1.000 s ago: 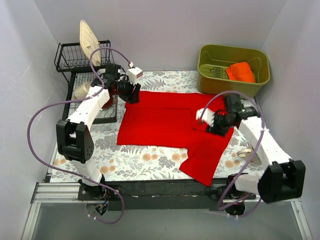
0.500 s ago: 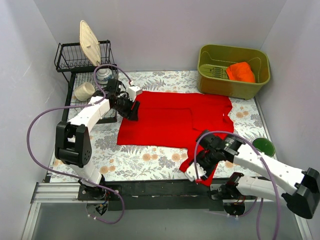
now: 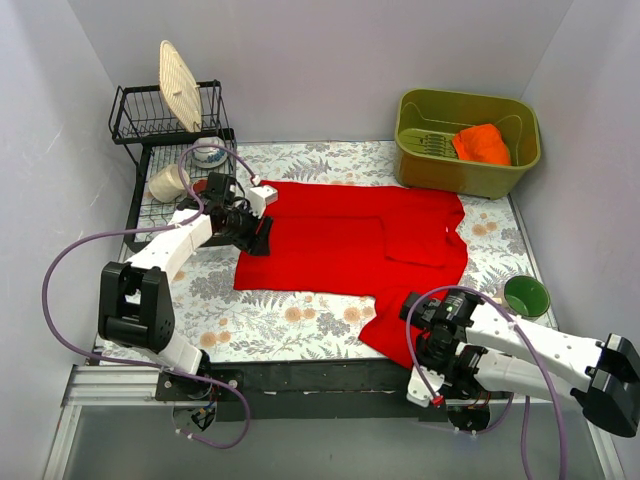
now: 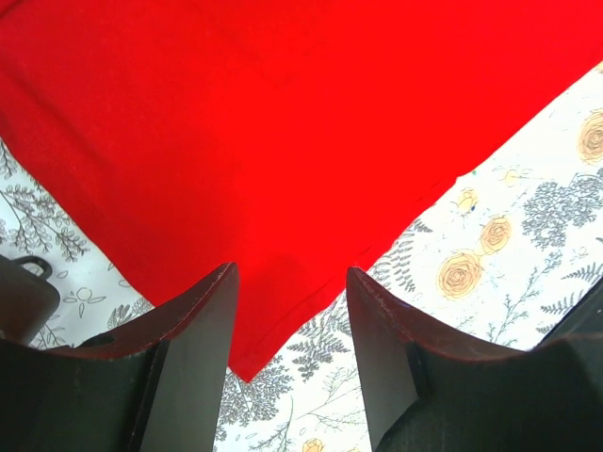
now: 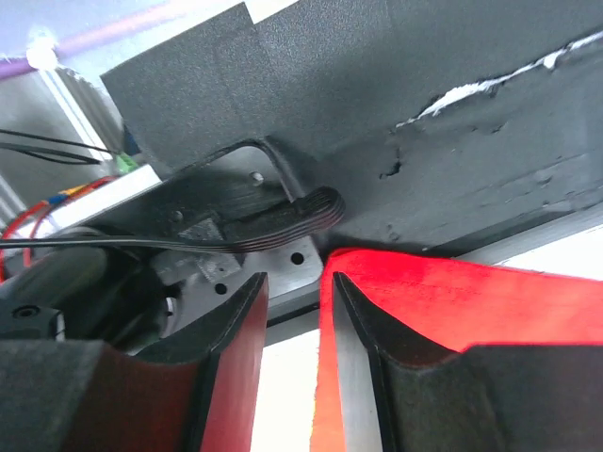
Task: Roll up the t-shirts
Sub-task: Fold the T-shirt at the center of the board.
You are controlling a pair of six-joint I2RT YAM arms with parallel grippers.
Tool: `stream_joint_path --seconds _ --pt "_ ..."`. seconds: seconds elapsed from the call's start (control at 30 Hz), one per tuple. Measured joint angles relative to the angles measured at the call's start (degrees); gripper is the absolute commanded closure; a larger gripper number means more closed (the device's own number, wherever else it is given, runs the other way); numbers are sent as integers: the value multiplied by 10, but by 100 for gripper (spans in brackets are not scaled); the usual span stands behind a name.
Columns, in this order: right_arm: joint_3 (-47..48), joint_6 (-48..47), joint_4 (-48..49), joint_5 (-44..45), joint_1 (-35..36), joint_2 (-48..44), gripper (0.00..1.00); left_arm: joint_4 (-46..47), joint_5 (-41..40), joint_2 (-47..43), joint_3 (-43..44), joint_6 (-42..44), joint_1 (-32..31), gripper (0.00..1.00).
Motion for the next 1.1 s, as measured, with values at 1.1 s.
stream_joint_path --seconds 1.1 --pt "20 214 102 23 39 143 65 22 3 53 -3 -25 19 51"
